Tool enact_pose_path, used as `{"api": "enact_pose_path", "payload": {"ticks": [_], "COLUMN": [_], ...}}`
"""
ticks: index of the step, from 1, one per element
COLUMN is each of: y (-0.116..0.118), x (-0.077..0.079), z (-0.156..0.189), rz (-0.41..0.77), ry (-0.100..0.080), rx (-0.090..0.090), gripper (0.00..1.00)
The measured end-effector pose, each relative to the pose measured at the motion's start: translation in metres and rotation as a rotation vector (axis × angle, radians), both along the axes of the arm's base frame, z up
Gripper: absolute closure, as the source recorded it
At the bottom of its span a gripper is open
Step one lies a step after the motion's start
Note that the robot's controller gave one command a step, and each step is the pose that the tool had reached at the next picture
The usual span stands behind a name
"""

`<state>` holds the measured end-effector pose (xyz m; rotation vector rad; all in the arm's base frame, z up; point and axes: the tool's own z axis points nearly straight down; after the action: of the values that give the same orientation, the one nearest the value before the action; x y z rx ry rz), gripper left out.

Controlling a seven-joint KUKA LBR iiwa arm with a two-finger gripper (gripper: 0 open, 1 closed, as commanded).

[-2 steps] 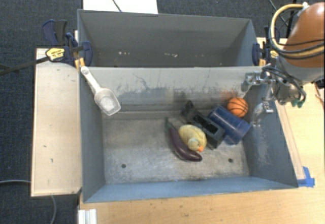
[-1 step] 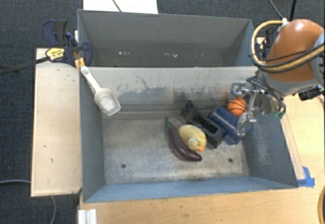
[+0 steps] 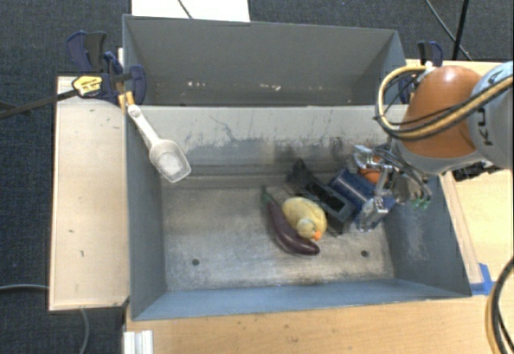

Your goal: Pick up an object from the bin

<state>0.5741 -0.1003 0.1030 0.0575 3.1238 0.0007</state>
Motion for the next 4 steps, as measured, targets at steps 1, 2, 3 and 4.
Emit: {"api": "enact_pose_path", "payload": {"ticks": [1, 2, 3, 4], "y": [-0.003, 0.001, 0.019, 0.029], "x": [-0.002, 0.000, 0.007, 0.009], "z": [-0.018, 0.003, -0.020, -0.035], "rz": [-0.012, -0.058, -0.115, -0.159], "ry": [0.005, 0.008, 0.017, 0.024], "rx": [-0.002, -0.001, -0.014, -0.001], "gripper": [0.00, 0.00, 0.00, 1.00]}}
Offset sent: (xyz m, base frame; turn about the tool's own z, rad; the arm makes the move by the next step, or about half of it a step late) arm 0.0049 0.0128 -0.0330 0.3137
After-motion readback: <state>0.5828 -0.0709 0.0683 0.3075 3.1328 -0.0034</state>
